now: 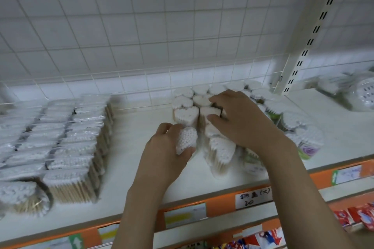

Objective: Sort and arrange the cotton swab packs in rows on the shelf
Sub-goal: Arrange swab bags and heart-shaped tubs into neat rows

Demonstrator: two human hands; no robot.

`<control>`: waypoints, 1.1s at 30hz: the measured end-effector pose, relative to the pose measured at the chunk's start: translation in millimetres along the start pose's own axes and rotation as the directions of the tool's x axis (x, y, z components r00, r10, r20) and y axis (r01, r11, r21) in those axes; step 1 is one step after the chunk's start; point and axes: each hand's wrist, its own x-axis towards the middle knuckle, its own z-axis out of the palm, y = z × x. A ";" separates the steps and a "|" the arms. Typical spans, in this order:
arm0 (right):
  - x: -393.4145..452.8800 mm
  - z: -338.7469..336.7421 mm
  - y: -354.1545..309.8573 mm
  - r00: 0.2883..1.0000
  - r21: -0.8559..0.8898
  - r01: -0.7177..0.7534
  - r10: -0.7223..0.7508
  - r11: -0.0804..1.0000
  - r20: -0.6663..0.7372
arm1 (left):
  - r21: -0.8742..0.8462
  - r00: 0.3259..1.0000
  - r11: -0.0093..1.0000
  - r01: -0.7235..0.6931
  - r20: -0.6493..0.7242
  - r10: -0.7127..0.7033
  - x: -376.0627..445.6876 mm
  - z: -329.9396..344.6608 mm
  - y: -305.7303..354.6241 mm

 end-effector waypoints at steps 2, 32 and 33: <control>-12.7 -4.1 7.5 1.000 0.011 0.016 -0.016 1.000 -0.025 | 0.011 1.000 1.000 0.013 0.003 -0.013 3.1 9.7 6.4; -97.5 -29.5 73.9 0.992 0.170 0.030 -0.008 0.985 -0.124 | 0.009 0.942 1.000 -0.025 -0.334 0.026 -19.7 22.8 100.6; -101.8 -31.8 77.7 0.992 0.162 0.003 0.019 0.987 -0.129 | -0.001 0.950 0.999 -0.050 -0.309 0.047 -19.1 26.4 105.0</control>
